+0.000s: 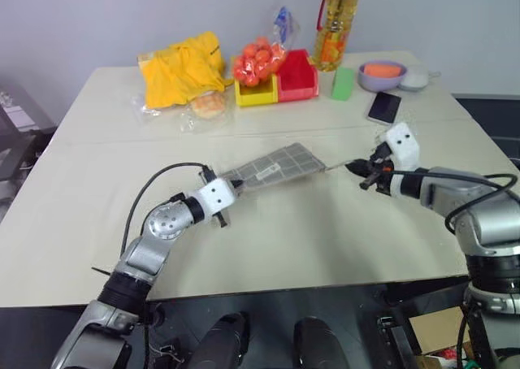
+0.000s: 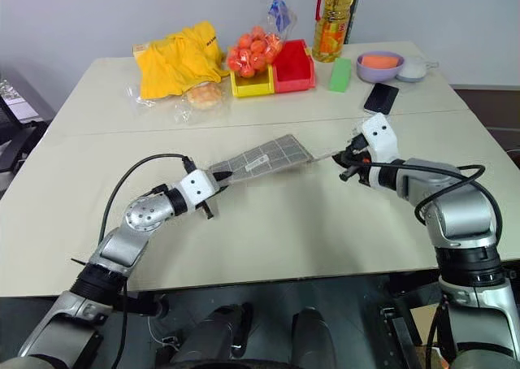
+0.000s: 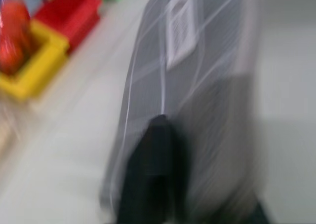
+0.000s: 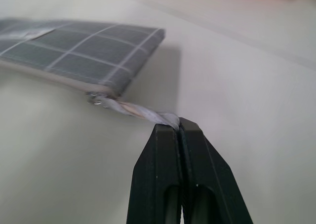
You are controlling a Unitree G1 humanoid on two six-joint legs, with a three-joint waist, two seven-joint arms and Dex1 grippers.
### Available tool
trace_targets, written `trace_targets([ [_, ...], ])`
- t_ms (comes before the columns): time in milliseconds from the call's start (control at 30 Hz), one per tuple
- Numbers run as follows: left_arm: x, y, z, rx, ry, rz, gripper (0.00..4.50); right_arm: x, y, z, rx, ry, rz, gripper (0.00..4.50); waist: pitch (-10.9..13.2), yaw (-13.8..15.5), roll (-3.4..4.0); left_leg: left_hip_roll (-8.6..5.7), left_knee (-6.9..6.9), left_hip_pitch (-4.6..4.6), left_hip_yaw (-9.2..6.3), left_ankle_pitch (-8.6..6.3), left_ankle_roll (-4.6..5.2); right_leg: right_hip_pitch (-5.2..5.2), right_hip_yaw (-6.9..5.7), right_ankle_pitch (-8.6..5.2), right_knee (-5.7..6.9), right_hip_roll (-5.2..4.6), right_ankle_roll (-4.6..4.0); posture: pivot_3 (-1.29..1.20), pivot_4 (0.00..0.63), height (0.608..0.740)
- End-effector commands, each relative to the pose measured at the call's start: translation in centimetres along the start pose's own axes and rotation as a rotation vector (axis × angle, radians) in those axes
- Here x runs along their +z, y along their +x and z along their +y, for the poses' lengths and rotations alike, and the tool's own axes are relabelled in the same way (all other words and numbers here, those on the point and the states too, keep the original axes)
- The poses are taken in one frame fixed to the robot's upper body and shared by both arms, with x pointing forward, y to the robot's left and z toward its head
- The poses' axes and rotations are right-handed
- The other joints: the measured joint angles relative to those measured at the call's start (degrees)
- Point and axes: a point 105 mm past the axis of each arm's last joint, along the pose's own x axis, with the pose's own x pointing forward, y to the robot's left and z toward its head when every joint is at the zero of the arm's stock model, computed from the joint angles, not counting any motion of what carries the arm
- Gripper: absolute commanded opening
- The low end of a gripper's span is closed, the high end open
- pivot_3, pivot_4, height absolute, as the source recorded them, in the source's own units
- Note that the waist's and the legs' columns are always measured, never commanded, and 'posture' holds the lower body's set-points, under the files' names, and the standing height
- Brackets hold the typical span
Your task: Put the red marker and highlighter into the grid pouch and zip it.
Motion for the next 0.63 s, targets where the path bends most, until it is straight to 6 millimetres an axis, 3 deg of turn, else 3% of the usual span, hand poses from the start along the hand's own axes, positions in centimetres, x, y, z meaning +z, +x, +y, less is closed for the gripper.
trace_targets([
  [33,-0.8,-1.6,0.2,-0.024,-0.059,0.036,2.41,-0.2,-0.6,1.2,0.068,-0.056,-0.003,1.35,0.0,0.0,0.0,0.0,0.0,0.0,0.0,0.0,0.0,0.0,0.0,0.0,0.0,0.0,0.0,0.0,0.15,0.74],
  [167,-2.2,-4.1,0.0,0.014,-0.173,0.083,4.39,-1.7,-1.4,0.7,0.058,-0.034,-0.028,3.38,-0.02,-0.06,0.04,0.0,0.02,0.04,0.04,-0.01,0.02,0.05,0.02,0.0,0.0,-0.02,0.0,0.0,0.15,0.74],
  [200,-2.4,-4.6,-0.1,0.023,-0.202,0.091,4.46,-1.9,-1.7,0.6,0.058,-0.039,-0.038,3.88,-0.03,-0.06,0.05,0.0,0.01,0.03,0.03,-0.02,0.02,0.04,0.02,0.0,0.0,-0.02,0.0,0.0,0.15,0.74],
  [467,-4.5,-10.5,1.7,0.283,-0.44,0.138,4.46,-3.2,-4.8,-0.5,0.034,0.034,-0.162,3.88,-0.04,0.03,0.06,0.06,0.01,0.08,0.03,-0.04,0.04,0.1,0.03,0.0,-0.04,0.0,-0.01,0.0,0.15,0.74],
  [633,-4.9,-12.1,2.7,0.387,-0.491,0.129,4.46,-3.7,-5.0,-1.5,0.0,0.054,-0.19,3.88,-0.04,0.29,0.06,0.1,0.03,0.08,0.05,-0.04,0.04,0.12,0.03,-0.01,-0.05,0.0,-0.03,0.0,0.15,0.74],
])
